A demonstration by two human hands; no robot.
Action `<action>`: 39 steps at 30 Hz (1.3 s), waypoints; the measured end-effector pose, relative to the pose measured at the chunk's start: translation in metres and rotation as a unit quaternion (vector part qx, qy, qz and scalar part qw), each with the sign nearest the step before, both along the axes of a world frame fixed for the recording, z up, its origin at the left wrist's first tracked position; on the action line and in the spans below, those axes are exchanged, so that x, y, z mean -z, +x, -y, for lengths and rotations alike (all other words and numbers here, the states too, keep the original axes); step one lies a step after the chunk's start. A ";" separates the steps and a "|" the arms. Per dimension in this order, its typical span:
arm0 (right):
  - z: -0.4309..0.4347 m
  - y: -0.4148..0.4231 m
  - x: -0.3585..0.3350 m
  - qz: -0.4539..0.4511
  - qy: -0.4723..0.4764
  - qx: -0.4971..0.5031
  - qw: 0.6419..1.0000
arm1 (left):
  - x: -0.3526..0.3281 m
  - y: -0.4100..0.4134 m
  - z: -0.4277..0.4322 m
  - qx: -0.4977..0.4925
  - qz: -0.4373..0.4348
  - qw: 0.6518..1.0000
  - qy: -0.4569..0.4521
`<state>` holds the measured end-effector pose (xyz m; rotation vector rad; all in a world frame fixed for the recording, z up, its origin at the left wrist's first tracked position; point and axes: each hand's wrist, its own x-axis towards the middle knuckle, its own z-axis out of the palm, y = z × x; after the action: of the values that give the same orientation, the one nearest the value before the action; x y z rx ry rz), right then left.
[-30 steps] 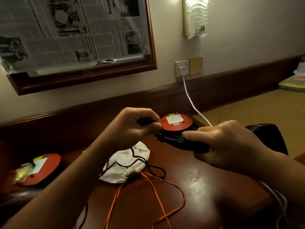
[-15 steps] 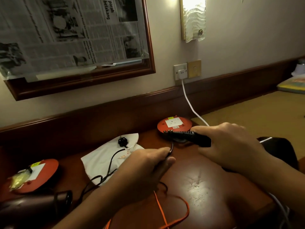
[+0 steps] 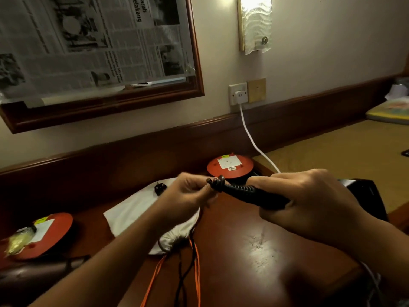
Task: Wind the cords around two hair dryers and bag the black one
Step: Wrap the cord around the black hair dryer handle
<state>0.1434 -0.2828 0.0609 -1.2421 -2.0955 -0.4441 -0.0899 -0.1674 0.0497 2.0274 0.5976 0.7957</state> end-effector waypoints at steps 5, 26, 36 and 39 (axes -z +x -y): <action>-0.005 0.000 0.004 -0.016 -0.040 0.053 0.998 | 0.022 0.010 0.034 0.014 -0.119 0.993 -0.011; -0.012 -0.008 0.002 0.003 -0.145 0.159 0.977 | 0.005 -0.005 0.078 -0.158 -0.224 0.907 0.319; 0.002 0.016 -0.015 -0.026 -0.131 0.161 0.978 | 0.026 -0.046 0.025 -0.165 -0.130 0.958 0.195; 0.001 0.012 -0.018 -0.024 -0.147 0.147 0.978 | 0.051 -0.035 0.030 -0.124 -0.179 0.961 0.170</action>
<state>0.1554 -0.2838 0.0789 -1.7281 -1.9926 -0.2319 -0.1249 -0.1970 -0.0012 2.4721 0.9931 0.7142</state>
